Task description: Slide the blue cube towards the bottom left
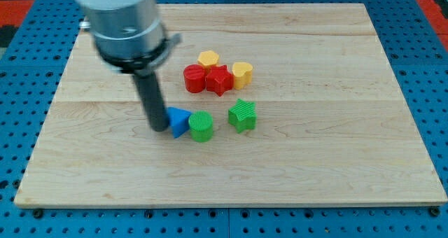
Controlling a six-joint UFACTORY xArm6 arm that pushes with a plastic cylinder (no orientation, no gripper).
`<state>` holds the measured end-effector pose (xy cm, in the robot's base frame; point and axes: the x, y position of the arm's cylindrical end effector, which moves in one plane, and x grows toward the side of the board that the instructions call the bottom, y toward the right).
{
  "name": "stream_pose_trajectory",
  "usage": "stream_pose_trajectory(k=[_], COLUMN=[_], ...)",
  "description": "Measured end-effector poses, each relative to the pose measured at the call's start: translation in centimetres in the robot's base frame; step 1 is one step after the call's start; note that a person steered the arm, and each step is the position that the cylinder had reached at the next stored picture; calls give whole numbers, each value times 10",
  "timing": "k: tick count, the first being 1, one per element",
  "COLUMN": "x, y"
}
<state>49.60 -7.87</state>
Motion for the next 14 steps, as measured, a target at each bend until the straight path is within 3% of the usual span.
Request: stream_pose_trajectory(k=[1, 2, 3, 4, 5, 6, 7, 8, 9, 10, 11, 12, 13, 14], x=[12, 26, -32, -141, -243, -242, -171, -190, -207, -175, -128, -92, -62, -59], y=[30, -79, -154, -157, -121, -58, -84, -79, -135, -144, -44, -23, -14, -71])
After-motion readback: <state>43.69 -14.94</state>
